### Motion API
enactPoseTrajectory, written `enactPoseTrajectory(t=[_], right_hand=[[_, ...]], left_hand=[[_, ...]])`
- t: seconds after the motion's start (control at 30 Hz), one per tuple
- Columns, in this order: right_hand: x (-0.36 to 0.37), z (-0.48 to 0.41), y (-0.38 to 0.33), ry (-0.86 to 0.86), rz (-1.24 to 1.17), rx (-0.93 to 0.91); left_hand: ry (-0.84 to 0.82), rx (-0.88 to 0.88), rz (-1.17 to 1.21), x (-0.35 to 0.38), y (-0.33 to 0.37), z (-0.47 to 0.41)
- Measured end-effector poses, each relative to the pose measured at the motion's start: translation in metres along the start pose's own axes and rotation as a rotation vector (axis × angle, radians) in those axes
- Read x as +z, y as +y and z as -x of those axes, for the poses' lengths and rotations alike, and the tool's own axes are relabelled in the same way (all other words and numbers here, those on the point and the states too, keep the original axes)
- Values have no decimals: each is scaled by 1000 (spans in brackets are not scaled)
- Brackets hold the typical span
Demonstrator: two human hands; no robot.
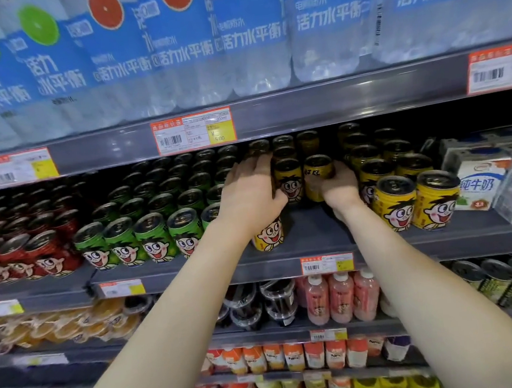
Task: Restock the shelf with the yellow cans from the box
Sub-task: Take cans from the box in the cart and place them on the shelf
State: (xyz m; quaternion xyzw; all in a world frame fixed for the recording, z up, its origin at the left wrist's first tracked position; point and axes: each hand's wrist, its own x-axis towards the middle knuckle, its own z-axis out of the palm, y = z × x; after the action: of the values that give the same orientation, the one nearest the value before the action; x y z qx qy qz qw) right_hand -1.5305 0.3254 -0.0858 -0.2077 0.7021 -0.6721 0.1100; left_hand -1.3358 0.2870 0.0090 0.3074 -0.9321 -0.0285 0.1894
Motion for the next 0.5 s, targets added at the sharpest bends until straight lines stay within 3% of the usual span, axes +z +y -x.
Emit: enactPoseTrajectory(t=[0.5], right_hand=[[17, -49, 15, 13, 70, 12]], left_hand=[[-32, 46, -35, -4, -11, -33]])
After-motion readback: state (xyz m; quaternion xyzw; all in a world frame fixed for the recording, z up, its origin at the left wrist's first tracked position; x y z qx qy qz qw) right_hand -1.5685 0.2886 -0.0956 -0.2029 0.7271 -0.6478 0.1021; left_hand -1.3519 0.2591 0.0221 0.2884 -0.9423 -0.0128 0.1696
